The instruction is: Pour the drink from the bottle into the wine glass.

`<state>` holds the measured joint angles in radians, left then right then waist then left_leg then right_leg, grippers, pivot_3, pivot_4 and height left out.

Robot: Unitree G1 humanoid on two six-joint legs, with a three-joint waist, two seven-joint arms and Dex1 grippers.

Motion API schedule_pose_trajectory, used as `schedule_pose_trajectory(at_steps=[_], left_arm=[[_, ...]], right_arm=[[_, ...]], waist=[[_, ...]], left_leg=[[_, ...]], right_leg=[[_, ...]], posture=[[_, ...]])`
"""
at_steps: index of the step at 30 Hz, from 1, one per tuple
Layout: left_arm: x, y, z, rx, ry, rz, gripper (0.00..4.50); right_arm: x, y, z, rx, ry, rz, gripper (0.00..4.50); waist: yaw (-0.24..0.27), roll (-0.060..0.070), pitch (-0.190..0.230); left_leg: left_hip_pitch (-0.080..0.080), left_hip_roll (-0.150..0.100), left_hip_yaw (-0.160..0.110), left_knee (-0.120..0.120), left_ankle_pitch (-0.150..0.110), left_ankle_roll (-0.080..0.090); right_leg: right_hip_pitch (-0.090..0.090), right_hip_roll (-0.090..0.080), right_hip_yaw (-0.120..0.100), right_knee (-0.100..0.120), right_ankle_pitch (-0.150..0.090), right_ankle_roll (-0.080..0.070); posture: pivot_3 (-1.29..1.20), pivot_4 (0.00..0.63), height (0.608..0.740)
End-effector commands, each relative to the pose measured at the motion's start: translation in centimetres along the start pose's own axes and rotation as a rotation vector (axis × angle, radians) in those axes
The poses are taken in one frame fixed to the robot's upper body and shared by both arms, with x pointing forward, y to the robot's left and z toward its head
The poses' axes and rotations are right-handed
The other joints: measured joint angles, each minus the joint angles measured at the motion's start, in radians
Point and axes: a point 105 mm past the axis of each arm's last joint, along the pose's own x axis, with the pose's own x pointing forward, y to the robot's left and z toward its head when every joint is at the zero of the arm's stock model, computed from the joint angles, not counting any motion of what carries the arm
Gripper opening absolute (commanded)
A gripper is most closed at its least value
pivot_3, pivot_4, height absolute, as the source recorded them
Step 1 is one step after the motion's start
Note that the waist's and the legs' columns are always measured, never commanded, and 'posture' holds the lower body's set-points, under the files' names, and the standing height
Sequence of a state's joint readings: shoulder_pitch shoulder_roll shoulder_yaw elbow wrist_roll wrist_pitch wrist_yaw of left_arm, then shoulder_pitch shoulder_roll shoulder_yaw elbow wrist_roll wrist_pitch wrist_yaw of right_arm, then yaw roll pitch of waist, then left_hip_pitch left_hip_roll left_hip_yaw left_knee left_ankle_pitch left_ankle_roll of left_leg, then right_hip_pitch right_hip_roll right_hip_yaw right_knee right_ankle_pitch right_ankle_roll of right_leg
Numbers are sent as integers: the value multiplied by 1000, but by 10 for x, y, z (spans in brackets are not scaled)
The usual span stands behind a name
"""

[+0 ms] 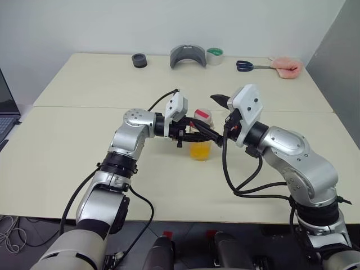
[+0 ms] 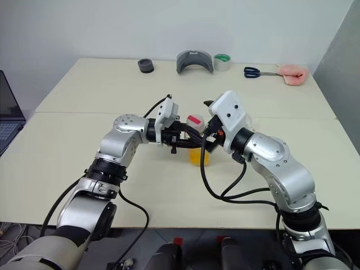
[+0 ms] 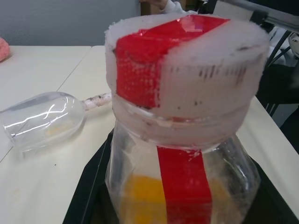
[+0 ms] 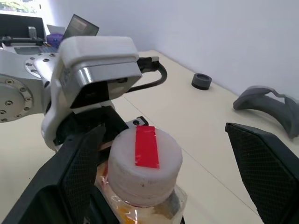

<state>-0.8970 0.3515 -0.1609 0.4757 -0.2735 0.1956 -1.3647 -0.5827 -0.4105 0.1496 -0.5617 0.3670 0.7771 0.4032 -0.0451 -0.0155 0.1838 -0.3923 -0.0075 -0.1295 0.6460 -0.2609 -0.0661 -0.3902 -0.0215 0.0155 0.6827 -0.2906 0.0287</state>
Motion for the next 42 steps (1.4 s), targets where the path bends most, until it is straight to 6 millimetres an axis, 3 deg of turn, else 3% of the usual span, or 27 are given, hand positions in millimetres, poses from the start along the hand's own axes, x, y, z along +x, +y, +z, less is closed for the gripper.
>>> schedule_pose_trajectory(at_steps=[1, 42], left_arm=[[-3, 2, 19, 58, -38, 0, 1797], [-3, 1, 13, 58, -26, 5, 1797]], right_arm=[[-1, -3, 12, -43, -36, -16, 4374], [-18, -10, 7, 19, 11, -18, 4374]], waist=[[0, 0, 0], [0, 0, 0]], left_leg=[[0, 0, 0, 0, 0, 0], [0, 0, 0, 0, 0, 0]], right_leg=[[0, 0, 0, 0, 0, 0], [0, 0, 0, 0, 0, 0]], posture=[[0, 150, 740], [0, 150, 740]])
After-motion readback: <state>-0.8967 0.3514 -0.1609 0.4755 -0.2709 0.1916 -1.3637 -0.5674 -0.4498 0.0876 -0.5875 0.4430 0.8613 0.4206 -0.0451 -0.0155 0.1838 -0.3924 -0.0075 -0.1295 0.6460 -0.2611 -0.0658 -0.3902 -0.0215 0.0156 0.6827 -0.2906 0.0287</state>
